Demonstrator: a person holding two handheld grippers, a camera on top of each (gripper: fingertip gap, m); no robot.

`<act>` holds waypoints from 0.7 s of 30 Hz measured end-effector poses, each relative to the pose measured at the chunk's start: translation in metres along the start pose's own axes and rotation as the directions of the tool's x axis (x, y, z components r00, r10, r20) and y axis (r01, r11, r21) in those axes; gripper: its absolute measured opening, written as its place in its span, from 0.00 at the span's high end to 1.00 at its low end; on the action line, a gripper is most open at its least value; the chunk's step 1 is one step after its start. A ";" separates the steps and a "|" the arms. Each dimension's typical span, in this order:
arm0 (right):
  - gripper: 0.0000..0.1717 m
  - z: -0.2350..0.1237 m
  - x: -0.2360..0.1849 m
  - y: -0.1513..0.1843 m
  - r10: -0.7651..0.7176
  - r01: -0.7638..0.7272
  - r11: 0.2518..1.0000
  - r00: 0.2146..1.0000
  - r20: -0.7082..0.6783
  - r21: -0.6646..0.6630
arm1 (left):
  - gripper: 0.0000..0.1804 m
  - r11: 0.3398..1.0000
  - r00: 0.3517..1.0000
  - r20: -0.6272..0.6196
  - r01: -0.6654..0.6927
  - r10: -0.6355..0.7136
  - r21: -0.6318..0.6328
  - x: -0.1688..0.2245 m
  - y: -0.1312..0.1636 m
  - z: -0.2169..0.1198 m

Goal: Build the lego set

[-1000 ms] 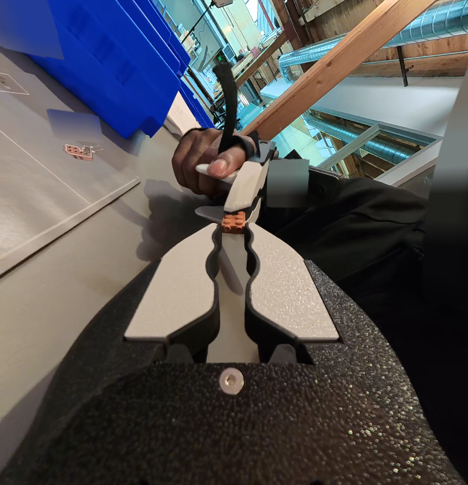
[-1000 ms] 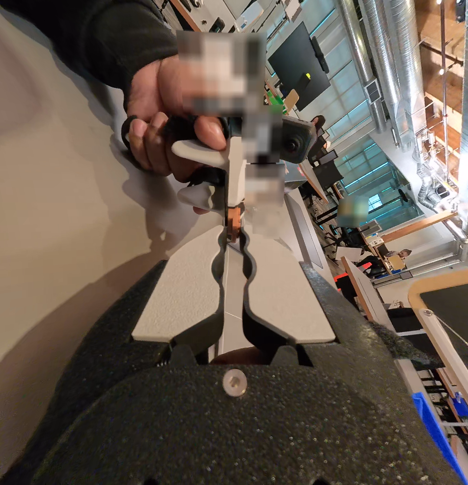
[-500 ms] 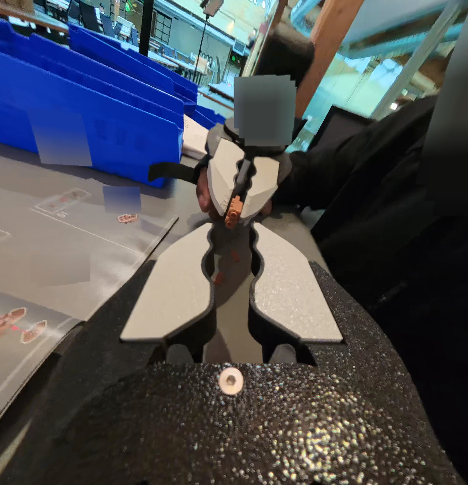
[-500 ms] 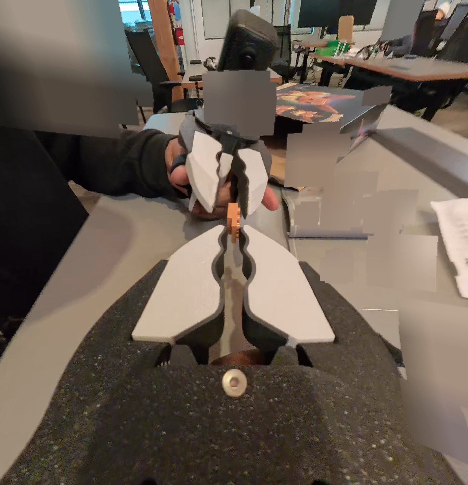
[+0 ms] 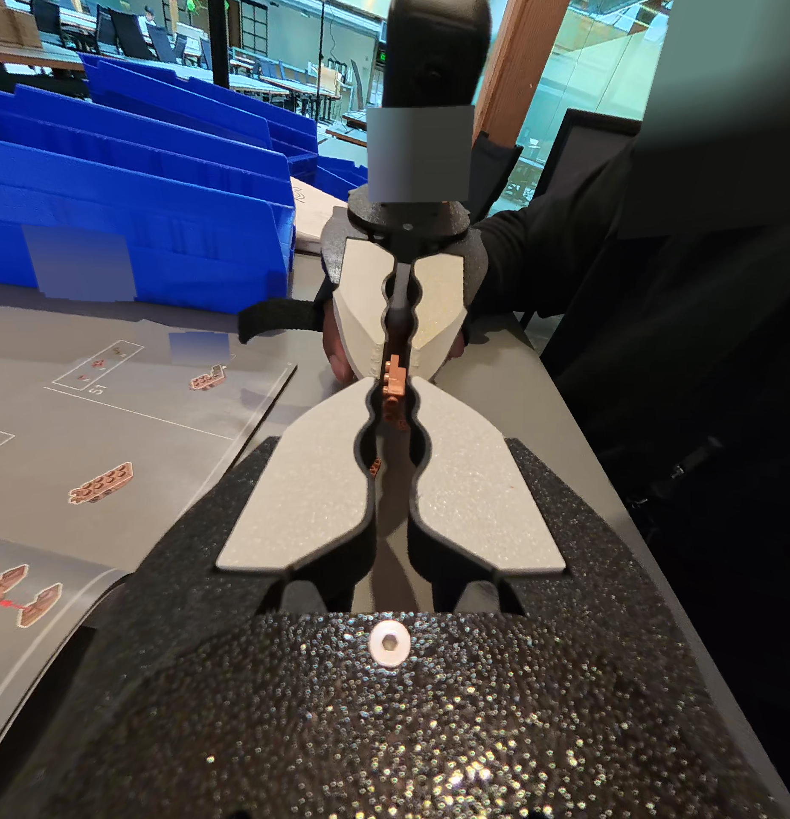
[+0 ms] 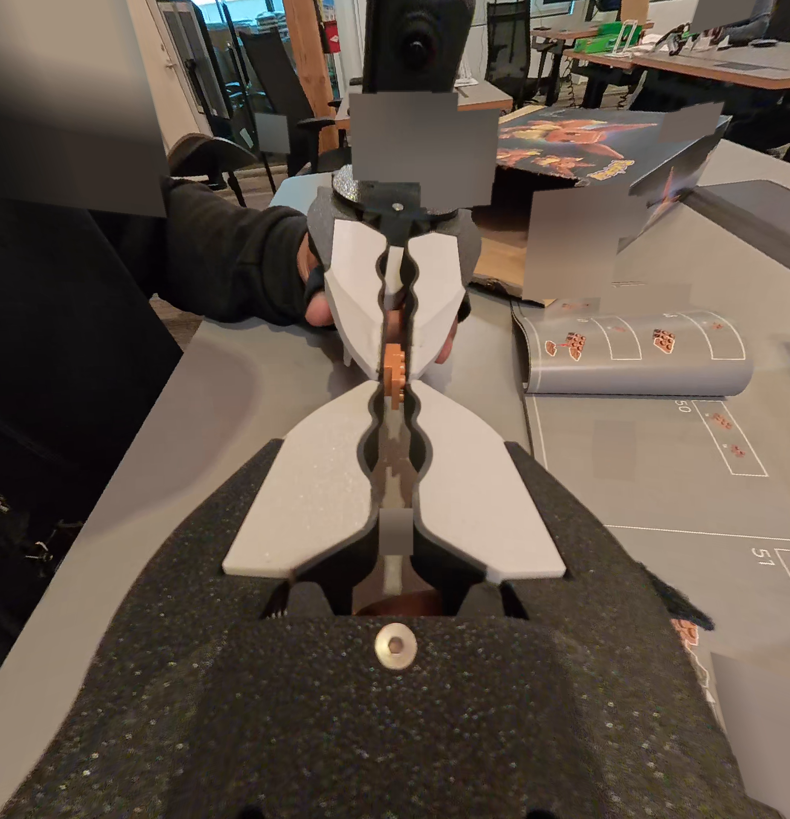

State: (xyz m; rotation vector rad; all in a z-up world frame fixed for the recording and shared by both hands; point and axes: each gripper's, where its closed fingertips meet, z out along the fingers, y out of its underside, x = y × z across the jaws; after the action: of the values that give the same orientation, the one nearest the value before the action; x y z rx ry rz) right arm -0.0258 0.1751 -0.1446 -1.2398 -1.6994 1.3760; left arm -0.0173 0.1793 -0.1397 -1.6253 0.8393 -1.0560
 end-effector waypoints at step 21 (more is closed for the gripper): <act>0.91 -0.016 0.000 0.086 -0.272 0.247 0.830 0.962 0.023 -0.500 | 0.96 0.948 0.994 0.102 0.007 0.027 -0.318 -0.013 0.045 -0.001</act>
State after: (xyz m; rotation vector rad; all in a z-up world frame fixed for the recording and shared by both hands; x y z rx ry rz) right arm 0.0123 0.1830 -0.2232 -1.2283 -2.1805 0.7547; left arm -0.0242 0.1782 -0.1855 -1.9264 0.9837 -0.8494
